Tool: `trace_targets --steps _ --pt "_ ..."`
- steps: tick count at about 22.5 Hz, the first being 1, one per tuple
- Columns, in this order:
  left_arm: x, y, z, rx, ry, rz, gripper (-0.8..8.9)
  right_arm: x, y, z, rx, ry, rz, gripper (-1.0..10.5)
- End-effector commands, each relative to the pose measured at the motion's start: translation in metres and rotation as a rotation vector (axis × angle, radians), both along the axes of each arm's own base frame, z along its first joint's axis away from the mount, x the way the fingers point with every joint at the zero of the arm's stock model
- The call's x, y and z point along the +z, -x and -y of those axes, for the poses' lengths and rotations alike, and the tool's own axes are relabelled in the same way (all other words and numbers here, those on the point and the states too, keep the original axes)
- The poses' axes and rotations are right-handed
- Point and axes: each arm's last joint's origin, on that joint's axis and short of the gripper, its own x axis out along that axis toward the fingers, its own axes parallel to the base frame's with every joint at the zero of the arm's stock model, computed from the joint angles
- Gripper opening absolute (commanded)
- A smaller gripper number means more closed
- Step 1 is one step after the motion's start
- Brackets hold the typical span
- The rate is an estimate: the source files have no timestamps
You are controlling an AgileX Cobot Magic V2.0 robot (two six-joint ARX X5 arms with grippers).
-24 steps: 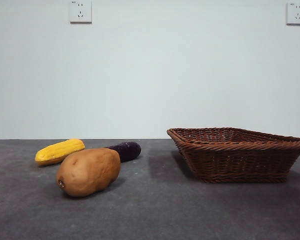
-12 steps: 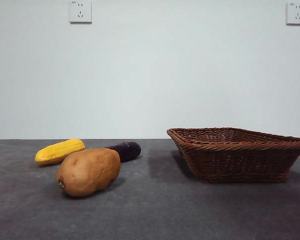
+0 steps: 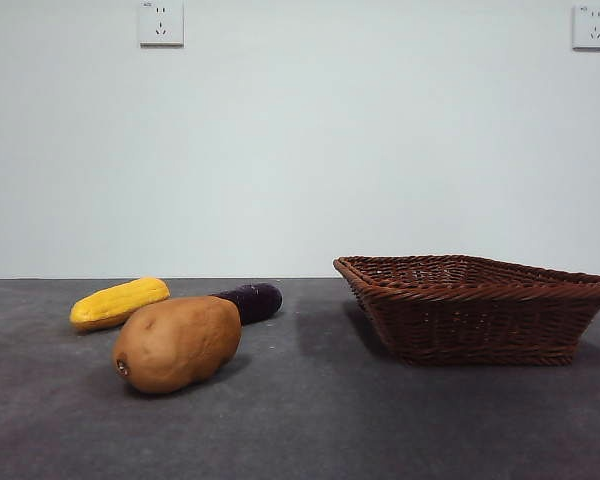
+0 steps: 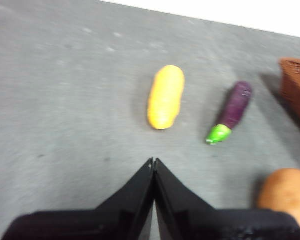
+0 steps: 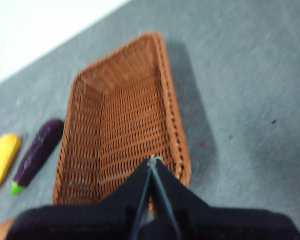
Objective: Help me put the vegetables on the table into the basket
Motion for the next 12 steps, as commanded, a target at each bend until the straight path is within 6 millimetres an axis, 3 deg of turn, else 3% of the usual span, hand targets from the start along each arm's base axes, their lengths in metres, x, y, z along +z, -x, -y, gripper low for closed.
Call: trace_targets --steps 1,9,10,12 --pt "0.016 -0.009 0.002 -0.046 0.019 -0.064 -0.04 0.013 -0.016 -0.002 0.041 0.012 -0.042 0.0" --pt "0.061 -0.049 0.008 -0.167 0.097 -0.322 -0.04 0.035 -0.047 -0.006 0.145 0.008 -0.249 0.1" --pt "0.063 -0.052 0.009 -0.193 0.11 -0.342 -0.04 0.036 -0.052 -0.006 0.161 0.027 -0.286 0.4" --pt "0.068 -0.059 0.012 -0.28 0.148 -0.369 -0.04 0.038 -0.064 -0.006 0.202 0.071 -0.357 2.4"
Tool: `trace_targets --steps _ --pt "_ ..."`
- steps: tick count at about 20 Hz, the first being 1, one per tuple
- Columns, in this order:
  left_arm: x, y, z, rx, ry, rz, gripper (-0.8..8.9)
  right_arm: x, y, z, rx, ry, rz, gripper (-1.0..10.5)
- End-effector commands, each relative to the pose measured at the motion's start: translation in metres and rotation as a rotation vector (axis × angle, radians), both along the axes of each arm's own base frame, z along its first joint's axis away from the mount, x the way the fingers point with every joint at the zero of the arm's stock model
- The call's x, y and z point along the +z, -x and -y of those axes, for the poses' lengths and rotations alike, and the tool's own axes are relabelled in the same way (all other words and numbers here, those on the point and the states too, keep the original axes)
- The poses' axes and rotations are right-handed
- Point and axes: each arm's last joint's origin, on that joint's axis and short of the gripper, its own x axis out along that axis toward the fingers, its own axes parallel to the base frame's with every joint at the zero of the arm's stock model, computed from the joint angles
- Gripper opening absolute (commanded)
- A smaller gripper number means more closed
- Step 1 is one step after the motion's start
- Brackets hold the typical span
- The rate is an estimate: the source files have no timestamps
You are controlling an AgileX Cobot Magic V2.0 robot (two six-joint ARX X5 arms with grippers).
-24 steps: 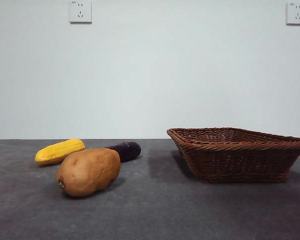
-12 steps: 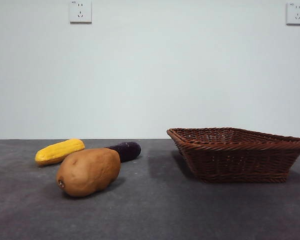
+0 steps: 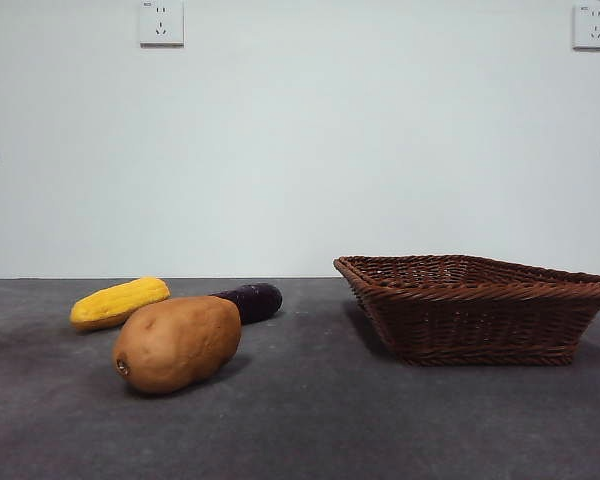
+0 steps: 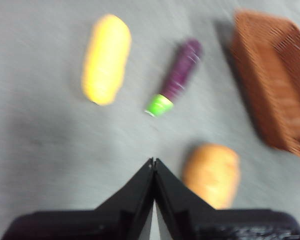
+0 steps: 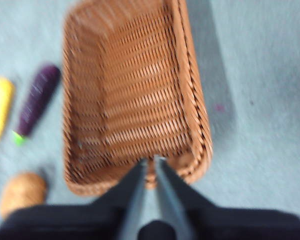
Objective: Help me put the vegetables on the table into the basket
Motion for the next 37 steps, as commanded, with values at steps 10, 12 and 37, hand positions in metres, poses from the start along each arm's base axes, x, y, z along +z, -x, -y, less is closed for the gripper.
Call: trace_targets --steps 10,12,37 --pt "0.001 -0.019 0.008 -0.266 0.136 -0.125 -0.04 0.002 -0.102 -0.005 0.176 0.122 -0.21 3.9" --pt "0.003 -0.021 0.008 -0.266 0.135 -0.106 -0.04 -0.006 -0.125 -0.006 0.178 0.131 -0.274 4.9" --pt "-0.007 -0.036 0.006 -0.211 0.017 -0.248 -0.03 -0.047 -0.193 -0.01 0.325 0.178 -0.44 -0.2"
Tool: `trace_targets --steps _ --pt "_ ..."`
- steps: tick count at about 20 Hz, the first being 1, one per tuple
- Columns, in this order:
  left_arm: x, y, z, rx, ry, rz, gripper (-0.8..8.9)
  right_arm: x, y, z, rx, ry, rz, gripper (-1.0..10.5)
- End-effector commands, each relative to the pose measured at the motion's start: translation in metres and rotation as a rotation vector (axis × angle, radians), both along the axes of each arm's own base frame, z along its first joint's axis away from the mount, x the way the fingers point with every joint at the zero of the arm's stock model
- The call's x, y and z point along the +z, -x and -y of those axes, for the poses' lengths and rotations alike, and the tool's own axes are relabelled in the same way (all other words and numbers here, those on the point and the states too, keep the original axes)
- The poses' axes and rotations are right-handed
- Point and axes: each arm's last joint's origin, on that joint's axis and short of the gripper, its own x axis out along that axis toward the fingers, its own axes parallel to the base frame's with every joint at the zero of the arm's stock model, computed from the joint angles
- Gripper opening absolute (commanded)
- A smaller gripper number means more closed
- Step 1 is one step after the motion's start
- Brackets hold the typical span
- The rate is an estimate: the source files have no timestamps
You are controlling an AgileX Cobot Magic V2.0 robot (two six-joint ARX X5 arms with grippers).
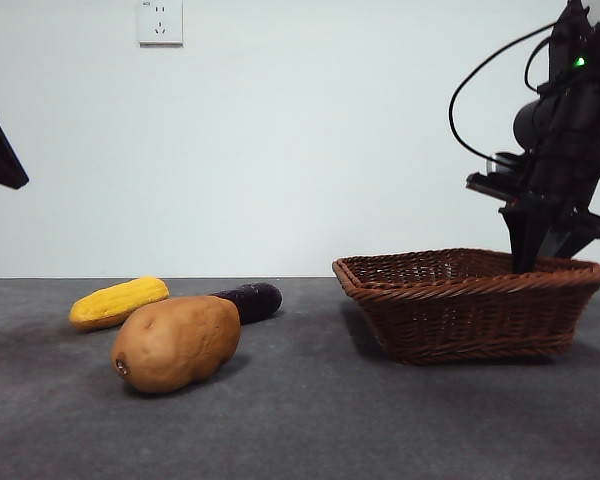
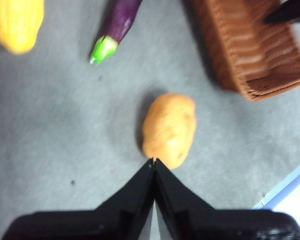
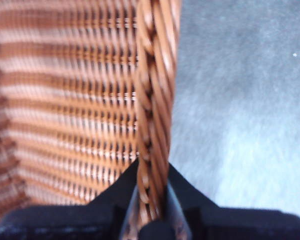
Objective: Help me put the vegetables on the table into the basket
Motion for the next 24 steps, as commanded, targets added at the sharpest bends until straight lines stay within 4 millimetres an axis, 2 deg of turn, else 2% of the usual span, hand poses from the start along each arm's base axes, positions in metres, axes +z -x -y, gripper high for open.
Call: trace_targets --steps 1,2,3,4,6,7,13,16,20,23,24 --pt "0.001 -0.017 0.001 0.001 -0.078 -0.04 0.01 0.033 0.013 0.002 0.013 0.007 0.068 -0.2" --pt "0.002 -0.028 0.002 0.011 -0.139 -0.063 0.15 0.047 0.019 0.002 0.014 0.006 0.098 -0.2" --pt "0.003 -0.042 0.004 0.033 -0.207 -0.078 1.04 0.062 0.027 0.002 0.014 0.005 0.124 -0.2" --pt "0.005 -0.055 0.005 0.042 -0.262 -0.084 2.15 0.074 0.035 0.003 0.017 0.009 0.141 -0.2" --pt "0.004 -0.083 0.01 0.012 -0.312 -0.08 5.21 0.094 0.051 0.004 0.035 0.011 0.16 -0.2" --pt "0.003 -0.096 0.013 -0.001 -0.325 -0.077 6.19 0.102 0.06 0.004 0.045 0.013 0.162 -0.2" --pt "-0.01 -0.158 0.033 -0.032 -0.487 -0.042 6.39 0.135 0.092 0.006 0.063 0.015 0.211 -0.2" --pt "-0.016 -0.181 0.042 -0.045 -0.487 -0.039 6.27 0.147 0.105 0.006 0.069 0.016 0.236 -0.2" --pt "-0.035 -0.204 0.05 -0.053 -0.52 -0.079 6.25 0.157 0.117 0.007 0.07 0.016 0.248 -0.2" --pt "-0.05 -0.21 0.051 -0.053 -0.548 -0.109 6.21 0.16 0.121 0.007 0.069 0.015 0.259 -0.2" --pt "-0.055 -0.211 0.051 -0.056 -0.55 -0.121 5.91 0.161 0.122 0.007 0.069 0.015 0.259 -0.2"
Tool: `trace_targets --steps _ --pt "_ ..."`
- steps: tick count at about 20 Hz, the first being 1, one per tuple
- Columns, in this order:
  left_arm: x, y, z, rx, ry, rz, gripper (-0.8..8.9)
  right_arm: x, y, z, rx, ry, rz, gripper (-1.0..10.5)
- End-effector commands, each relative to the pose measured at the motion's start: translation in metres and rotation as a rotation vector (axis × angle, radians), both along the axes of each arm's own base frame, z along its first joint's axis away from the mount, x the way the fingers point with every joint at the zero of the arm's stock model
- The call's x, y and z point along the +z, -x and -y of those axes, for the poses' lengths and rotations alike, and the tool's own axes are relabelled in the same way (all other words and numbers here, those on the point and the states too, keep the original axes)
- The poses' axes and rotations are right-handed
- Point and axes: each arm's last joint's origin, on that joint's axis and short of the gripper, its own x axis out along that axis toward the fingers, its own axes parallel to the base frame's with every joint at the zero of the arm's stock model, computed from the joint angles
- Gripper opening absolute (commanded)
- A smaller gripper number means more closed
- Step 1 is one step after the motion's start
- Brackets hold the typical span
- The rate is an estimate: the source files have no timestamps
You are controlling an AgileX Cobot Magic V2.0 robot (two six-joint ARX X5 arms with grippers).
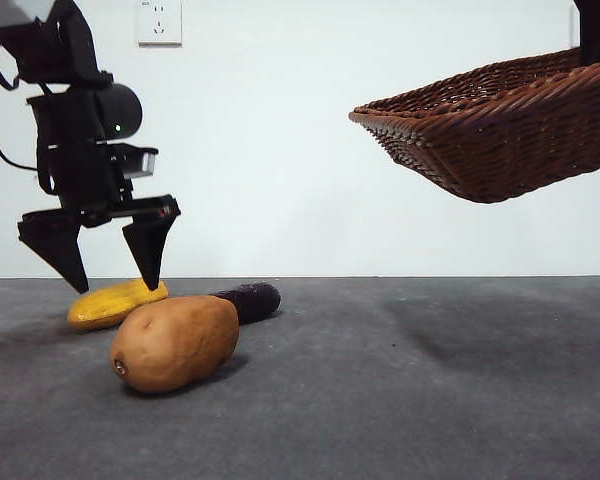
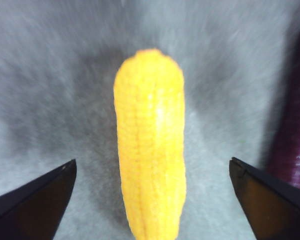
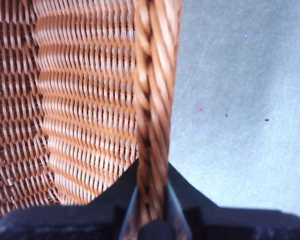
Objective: Help me put the vegetables on the table into the basket
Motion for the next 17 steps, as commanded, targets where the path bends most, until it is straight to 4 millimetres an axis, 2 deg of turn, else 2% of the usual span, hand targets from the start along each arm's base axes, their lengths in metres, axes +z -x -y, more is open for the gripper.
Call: trace_targets --steps 1,3,4,7,12,14,17 --pt "-0.013 -0.002 0.001 -0.009 -0.012 -0.034 5.5 0.003 0.004 -0.001 0.011 -0.008 -0.005 -0.2" --pt "-0.018 -0.003 0.002 -0.009 -0.015 -0.049 4.4 0.003 0.005 -0.001 0.011 -0.008 -0.005 -0.2" --pt "-0.02 -0.004 0.002 -0.009 -0.015 -0.051 3.53 0.003 0.005 -0.001 0.011 -0.008 -0.004 -0.2" --pt "-0.021 -0.004 0.002 -0.011 -0.014 -0.055 -0.24 0.003 0.005 -0.001 0.011 -0.008 -0.005 -0.2" --pt "-0.016 -0.003 0.002 -0.012 0.002 -0.044 -0.09 0.003 0.005 -0.001 0.01 -0.009 -0.006 -0.2" --pt "-0.002 0.0 0.003 -0.014 0.058 -0.016 -0.09 0.003 0.005 -0.001 0.004 -0.011 -0.008 -0.2" --pt "0.035 0.009 0.004 -0.022 0.207 0.065 -0.09 0.003 0.005 -0.001 0.0 -0.011 -0.01 -0.2"
